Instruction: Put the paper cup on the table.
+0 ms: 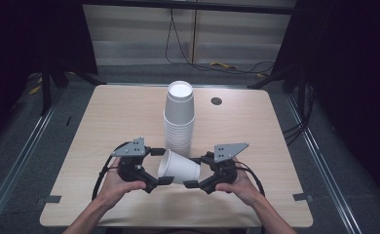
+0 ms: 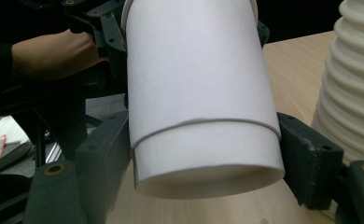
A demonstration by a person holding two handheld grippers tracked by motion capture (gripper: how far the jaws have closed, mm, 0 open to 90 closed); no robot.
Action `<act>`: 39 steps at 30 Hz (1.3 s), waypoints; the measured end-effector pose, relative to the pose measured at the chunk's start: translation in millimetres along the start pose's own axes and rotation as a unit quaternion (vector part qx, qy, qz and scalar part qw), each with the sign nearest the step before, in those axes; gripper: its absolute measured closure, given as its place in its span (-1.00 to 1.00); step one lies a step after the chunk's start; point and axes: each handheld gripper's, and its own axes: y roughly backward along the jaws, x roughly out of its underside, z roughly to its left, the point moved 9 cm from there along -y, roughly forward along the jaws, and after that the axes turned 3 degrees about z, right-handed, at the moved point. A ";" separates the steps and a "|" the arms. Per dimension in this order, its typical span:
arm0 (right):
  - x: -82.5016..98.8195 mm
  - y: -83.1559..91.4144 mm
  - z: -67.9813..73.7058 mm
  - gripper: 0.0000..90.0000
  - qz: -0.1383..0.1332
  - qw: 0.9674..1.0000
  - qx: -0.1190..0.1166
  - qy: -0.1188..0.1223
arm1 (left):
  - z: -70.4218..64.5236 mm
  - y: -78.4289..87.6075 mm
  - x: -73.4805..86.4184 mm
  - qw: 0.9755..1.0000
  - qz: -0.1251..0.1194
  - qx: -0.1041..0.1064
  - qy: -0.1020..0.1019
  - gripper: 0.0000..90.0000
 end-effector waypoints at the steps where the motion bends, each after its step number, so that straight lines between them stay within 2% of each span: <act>1: 0.1 -0.6 0.3 -0.45 0.002 1.000 0.001 0.002 | -0.4 -0.3 0.2 1.000 0.000 0.003 -0.002 -1.00; 4: -0.2 -3.2 3.1 -0.45 0.004 1.000 -0.001 0.001 | -1.9 -1.3 0.5 1.000 0.000 0.015 0.005 -0.99; 6: -0.6 -4.0 3.1 -0.45 0.005 1.000 -0.001 0.002 | -3.6 -2.6 0.9 1.000 0.000 0.024 0.002 -0.89; 11: -1.4 -5.2 3.1 -0.45 0.007 1.000 -0.001 0.002 | -3.0 -3.7 1.1 1.000 0.009 0.023 0.002 -0.88; 17: 1.7 -7.9 1.9 -0.48 0.031 0.999 -0.003 -0.010 | -2.7 -2.4 2.3 0.999 0.026 0.025 -0.003 -0.83; 20: 3.0 -8.9 1.9 -0.49 0.038 0.999 0.000 -0.007 | -2.9 -1.6 3.2 0.999 0.032 0.030 -0.004 -0.81; 25: 5.3 -10.2 2.9 -0.49 0.048 0.999 -0.004 -0.011 | -4.4 -2.0 4.6 0.999 0.041 0.029 -0.010 -0.80; 28: 6.0 -11.1 3.7 -0.50 0.051 0.999 -0.006 -0.016 | -4.5 -1.3 4.0 0.999 0.038 0.029 -0.012 -0.80; 29: 8.1 -11.1 3.1 -0.51 0.062 0.998 -0.004 -0.021 | -4.4 -0.4 3.3 0.999 0.037 0.030 -0.009 -0.80; 31: 10.3 -11.5 2.7 -0.52 0.067 0.997 -0.005 -0.026 | -3.1 1.5 1.8 0.999 0.034 0.025 -0.008 -0.80; 34: 13.4 -11.0 1.3 -0.55 0.078 0.997 0.002 -0.030 | -1.4 4.6 1.0 0.999 0.036 0.022 -0.004 -0.80; 37: 11.3 -9.5 -1.3 -0.63 0.069 0.997 0.011 -0.036 | 1.3 7.0 0.7 0.999 0.038 0.009 -0.009 -0.81; 39: 11.9 -8.1 -3.2 -0.64 0.070 0.997 0.016 -0.041 | 2.3 8.6 1.0 0.999 0.038 0.006 -0.005 -0.81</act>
